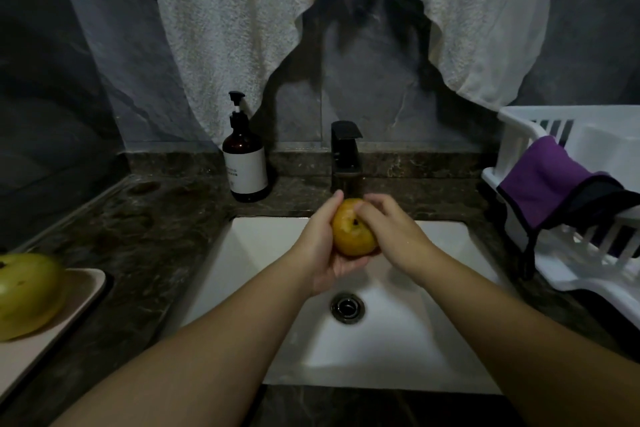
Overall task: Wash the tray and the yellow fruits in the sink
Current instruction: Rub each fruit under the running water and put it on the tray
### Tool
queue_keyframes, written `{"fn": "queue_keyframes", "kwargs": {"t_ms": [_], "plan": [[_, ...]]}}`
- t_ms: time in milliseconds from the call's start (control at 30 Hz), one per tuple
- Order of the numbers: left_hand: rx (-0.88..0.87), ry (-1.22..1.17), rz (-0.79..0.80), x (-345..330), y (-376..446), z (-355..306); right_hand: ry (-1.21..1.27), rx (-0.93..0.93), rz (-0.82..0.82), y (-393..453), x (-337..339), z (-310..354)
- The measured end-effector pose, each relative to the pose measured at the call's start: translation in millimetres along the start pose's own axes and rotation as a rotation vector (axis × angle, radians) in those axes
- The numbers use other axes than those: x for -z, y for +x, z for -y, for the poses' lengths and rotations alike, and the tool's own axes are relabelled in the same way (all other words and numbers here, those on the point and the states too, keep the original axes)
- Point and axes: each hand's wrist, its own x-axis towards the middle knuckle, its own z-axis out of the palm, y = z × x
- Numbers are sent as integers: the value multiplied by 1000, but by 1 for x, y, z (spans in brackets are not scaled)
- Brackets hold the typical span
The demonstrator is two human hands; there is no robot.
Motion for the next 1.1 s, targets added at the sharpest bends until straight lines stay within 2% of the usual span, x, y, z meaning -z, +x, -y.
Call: {"fn": "queue_keyframes", "kwargs": {"t_ms": [100, 300, 367, 467, 600, 733, 900, 1000, 1100], "plan": [[-12, 58, -43, -5, 2, 4, 29, -134, 46, 0, -4, 1], [-115, 215, -172, 1, 10, 2, 407, -154, 186, 0, -5, -2], [-111, 213, -168, 2, 10, 2, 391, -140, 166, 0, -8, -1], [-103, 196, -157, 3, 9, 0, 233, -93, 152, -2, -10, 0], [-106, 192, -154, 2, 8, 1, 457, -149, 242, -4, -4, 0], [-93, 208, -156, 0, 8, 1, 258, -142, 148, -3, -12, 2], [-29, 74, -121, 0, 2, 0, 184, -150, 159, -3, -11, 4], [-31, 19, -62, 0, 0, 0, -45, -132, 62, 3, -9, 7], [-57, -40, -69, 3, 1, -3, -117, -37, -94, 13, -2, 15]]}}
